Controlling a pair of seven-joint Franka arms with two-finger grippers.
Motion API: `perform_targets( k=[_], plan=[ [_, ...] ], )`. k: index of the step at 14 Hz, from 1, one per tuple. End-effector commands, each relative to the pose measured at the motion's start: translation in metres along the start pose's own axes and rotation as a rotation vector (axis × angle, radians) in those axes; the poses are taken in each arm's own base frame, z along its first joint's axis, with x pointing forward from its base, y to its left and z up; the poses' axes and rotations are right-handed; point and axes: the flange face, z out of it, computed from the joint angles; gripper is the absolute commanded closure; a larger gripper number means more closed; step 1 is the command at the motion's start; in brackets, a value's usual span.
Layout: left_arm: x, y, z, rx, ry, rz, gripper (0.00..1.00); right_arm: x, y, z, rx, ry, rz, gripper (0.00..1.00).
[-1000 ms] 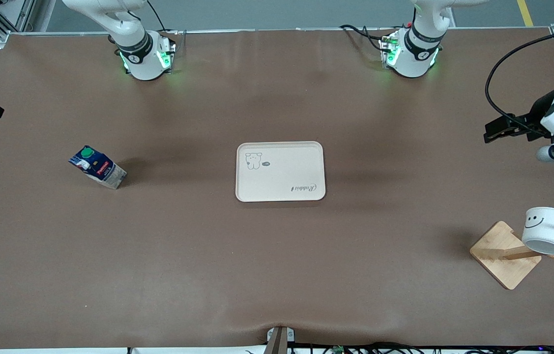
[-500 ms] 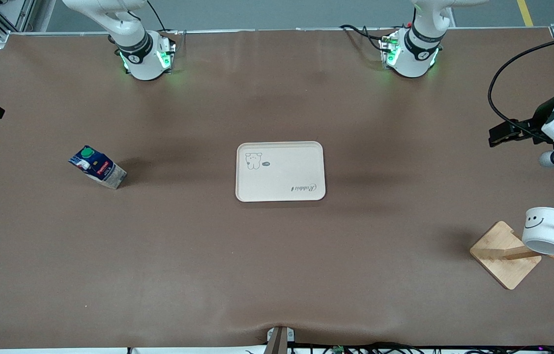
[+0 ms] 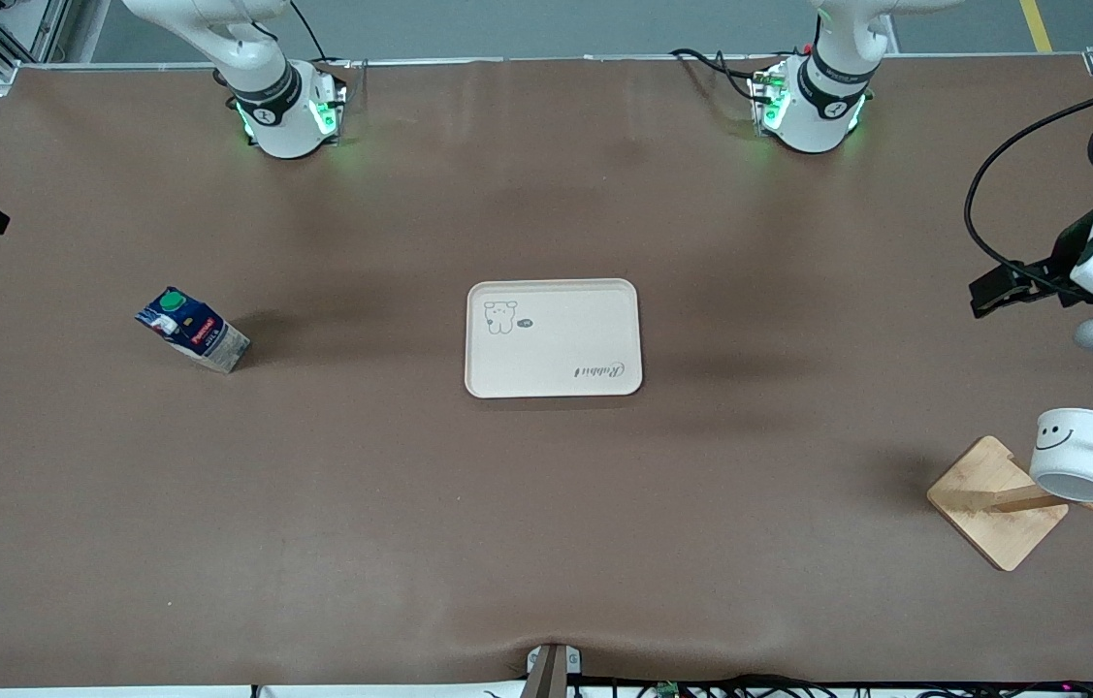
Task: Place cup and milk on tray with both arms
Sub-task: 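Move the left gripper toward the white mug on the wooden stand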
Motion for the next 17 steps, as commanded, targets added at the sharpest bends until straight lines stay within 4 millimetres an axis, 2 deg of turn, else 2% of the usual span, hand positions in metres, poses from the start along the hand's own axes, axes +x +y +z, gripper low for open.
perform_targets(
  k=[1,3,6,10,12,13,15,17],
  plan=[
    [-0.009,0.004,0.01,0.011,0.049,-0.027,0.0,0.006,0.003,0.004,0.002,-0.012,0.007,0.0],
    [-0.01,0.003,0.025,0.004,0.082,-0.028,0.0,0.008,0.003,0.006,0.003,-0.017,0.007,0.0],
    [-0.01,-0.021,0.05,-0.014,0.14,-0.067,0.0,0.009,0.003,0.008,0.003,-0.02,0.006,0.0],
    [-0.006,-0.033,0.075,-0.047,0.186,-0.098,0.0,0.009,0.003,0.008,0.001,-0.02,0.006,0.0],
    [-0.005,-0.063,0.087,-0.05,0.201,-0.124,0.0,0.009,0.003,0.008,0.001,-0.02,0.006,0.0],
    [-0.005,-0.066,0.091,-0.064,0.207,-0.11,0.0,0.009,0.003,0.008,0.002,-0.02,0.007,0.0],
    [-0.003,-0.099,0.098,-0.083,0.222,-0.116,0.0,0.009,0.003,0.008,0.002,-0.02,0.007,0.0],
    [-0.001,-0.114,0.106,-0.126,0.238,-0.089,0.0,0.009,0.003,0.008,0.002,-0.02,0.007,0.0]
  ],
)
